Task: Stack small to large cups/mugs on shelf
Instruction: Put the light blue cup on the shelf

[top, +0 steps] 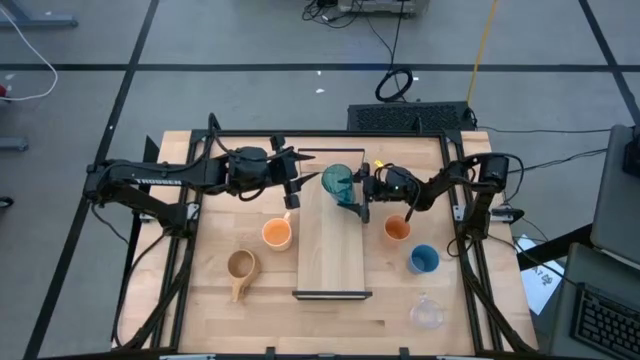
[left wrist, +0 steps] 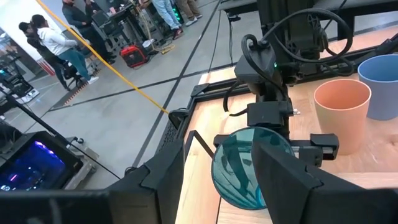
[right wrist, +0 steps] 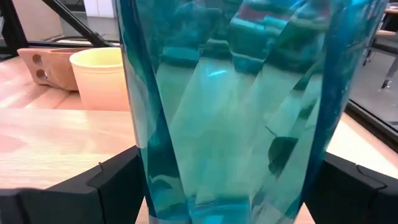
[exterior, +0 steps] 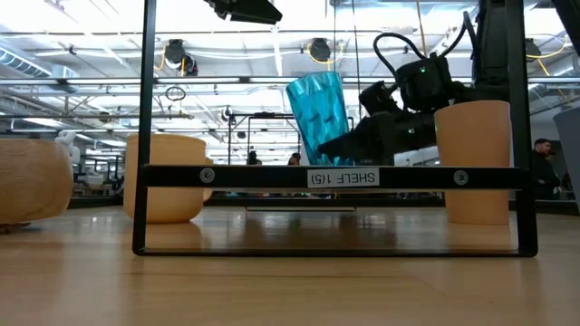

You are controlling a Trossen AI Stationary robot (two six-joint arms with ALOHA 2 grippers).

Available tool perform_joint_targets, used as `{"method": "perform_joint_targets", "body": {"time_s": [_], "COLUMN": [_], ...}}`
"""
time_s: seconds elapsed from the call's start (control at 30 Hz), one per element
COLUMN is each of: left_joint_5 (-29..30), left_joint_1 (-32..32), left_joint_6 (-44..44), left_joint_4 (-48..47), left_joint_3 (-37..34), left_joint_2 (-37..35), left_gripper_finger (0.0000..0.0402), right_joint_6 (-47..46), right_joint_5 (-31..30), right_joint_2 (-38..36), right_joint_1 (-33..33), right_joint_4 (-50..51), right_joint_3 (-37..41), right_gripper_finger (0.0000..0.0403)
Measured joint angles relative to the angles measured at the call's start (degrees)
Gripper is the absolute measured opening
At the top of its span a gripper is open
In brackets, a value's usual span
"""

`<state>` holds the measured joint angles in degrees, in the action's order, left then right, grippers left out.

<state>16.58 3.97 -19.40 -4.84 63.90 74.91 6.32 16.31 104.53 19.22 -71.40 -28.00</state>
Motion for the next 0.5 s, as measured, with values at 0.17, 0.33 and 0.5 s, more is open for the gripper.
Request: {"method": "perform_joint_targets", "body": {"time_s": [0.17, 0.33, 0.5], "left_joint_5": [0.0, 0.0, 0.0], "left_joint_1": [0.0, 0.0, 0.0], "left_joint_6": [0.0, 0.0, 0.2], "left_joint_4": [0.0, -0.1, -0.1], "left_joint_3": [0.0, 0.0, 0.0], "left_joint_2": [0.0, 0.0, 0.0], "left_gripper_finger": [0.0189, 0.0189, 0.0189], "right_joint_6": [0.2, 0.2, -0.1], "right_joint_5": [0.0, 0.2, 0.3], "right_joint_2": [0.2, 0.1, -0.4], "right_joint_1": [0.1, 1.4, 1.8], "right_joint_4": [0.6, 1.1, 1.6], "right_joint_3": [0.0, 0.0, 0.0], "right_gripper_finger": [0.0354, 0.0355, 0.0356]}}
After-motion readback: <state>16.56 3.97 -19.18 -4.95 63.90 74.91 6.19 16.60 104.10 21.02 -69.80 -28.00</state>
